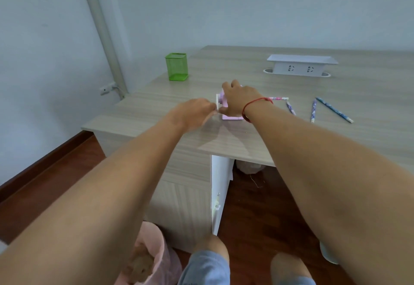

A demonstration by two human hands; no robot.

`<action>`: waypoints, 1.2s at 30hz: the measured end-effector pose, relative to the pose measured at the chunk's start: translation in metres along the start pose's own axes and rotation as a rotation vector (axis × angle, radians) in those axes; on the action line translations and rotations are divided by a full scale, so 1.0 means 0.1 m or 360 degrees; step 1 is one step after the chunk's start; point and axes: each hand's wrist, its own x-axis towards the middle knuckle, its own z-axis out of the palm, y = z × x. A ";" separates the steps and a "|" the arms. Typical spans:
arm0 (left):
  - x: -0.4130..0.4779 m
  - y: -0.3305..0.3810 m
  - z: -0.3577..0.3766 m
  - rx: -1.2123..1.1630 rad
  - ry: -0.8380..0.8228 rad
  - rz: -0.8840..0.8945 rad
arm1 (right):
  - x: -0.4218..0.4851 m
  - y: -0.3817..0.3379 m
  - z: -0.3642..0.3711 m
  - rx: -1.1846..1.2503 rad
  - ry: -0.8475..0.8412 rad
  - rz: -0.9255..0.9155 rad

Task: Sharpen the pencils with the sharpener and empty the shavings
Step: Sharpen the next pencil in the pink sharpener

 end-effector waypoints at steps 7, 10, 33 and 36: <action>0.15 -0.09 0.24 0.0115 -0.0167 -0.0054 | 0.01 0.03 0.00 0.0004 0.0041 -0.0086; 0.31 -0.20 0.16 0.0190 -0.0301 -0.0046 | 0.00 0.03 0.00 -0.0004 0.0059 -0.0108; 0.05 -0.04 -0.21 0.0219 0.0088 0.0108 | -0.01 -0.02 -0.05 -0.0031 -0.0054 -0.0003; 0.00 -0.03 -0.12 0.0076 0.0061 0.0065 | 0.01 -0.02 -0.05 -0.0023 -0.0065 0.0000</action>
